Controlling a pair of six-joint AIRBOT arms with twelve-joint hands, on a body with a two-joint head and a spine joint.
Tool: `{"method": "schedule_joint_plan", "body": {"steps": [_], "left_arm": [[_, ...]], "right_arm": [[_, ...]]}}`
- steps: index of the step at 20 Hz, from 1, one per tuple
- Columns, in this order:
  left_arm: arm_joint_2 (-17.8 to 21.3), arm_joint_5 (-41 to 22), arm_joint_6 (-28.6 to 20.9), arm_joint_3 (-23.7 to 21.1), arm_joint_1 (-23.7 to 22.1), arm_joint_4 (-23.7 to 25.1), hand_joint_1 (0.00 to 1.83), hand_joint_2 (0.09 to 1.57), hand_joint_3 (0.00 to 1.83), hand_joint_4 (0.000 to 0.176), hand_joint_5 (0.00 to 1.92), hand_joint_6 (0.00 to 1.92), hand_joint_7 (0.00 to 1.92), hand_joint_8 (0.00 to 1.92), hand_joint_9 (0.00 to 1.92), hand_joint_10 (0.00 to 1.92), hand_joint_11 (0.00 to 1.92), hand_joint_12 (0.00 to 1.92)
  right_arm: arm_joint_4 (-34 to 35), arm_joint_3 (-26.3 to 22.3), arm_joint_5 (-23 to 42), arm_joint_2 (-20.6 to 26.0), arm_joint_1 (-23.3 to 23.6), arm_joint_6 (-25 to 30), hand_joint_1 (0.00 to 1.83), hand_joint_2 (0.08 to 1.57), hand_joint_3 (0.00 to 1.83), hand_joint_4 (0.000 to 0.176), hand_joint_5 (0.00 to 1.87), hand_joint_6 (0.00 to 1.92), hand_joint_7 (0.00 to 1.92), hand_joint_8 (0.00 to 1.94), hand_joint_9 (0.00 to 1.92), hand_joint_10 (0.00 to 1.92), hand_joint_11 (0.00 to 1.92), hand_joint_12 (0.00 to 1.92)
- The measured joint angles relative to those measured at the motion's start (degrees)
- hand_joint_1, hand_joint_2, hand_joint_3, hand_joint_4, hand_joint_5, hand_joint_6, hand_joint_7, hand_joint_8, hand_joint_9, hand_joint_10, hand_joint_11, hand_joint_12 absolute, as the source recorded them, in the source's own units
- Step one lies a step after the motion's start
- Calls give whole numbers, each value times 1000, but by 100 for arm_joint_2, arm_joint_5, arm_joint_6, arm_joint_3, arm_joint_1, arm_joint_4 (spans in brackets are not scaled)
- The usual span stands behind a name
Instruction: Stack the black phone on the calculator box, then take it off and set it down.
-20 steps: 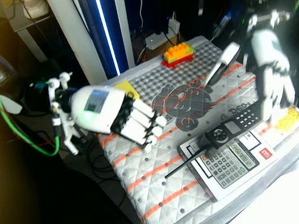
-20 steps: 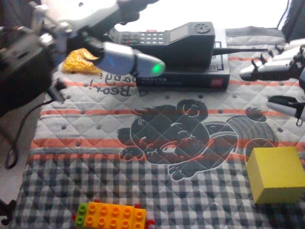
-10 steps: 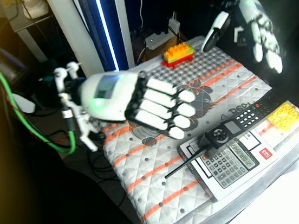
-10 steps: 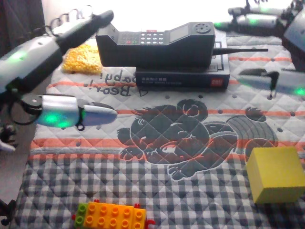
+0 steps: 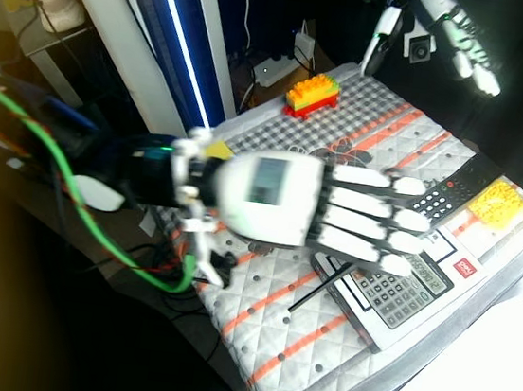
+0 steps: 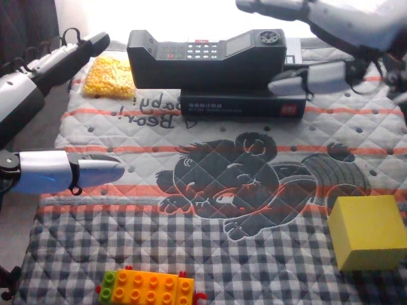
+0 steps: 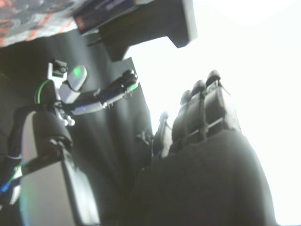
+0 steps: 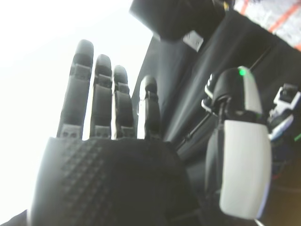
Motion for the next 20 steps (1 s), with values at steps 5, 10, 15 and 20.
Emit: {"method": "schedule_joint_plan", "body": {"steps": [5, 10, 15, 20], "left_arm": [[0, 59, 2, 0, 2, -17, 980, 782, 4, 176, 80, 2, 86, 5, 42, 9, 0, 166], [-31, 122, 2, 42, 13, -57, 928, 823, 8, 176, 80, 1, 83, 0, 40, 1, 0, 121], [-44, 149, 2, 55, 11, -66, 937, 824, 1, 176, 77, 0, 95, 0, 51, 2, 0, 202], [-72, 155, 2, 83, 11, -76, 904, 837, 2, 176, 73, 0, 108, 0, 96, 3, 0, 402]], "right_arm": [[-339, 162, -450, -269, 203, 4, 754, 888, 0, 124, 310, 2, 303, 4, 390, 5, 20, 1159], [-350, 315, -632, -415, 295, 2, 766, 954, 1, 67, 510, 7, 592, 11, 649, 33, 208, 1205], [-341, 444, -850, -584, 313, 4, 1018, 1025, 1, 0, 831, 11, 970, 26, 997, 104, 550, 1295], [-238, 507, -793, -619, 337, 76, 1359, 1123, 0, 0, 882, 1089, 970, 922, 961, 1170, 782, 1164]]}}
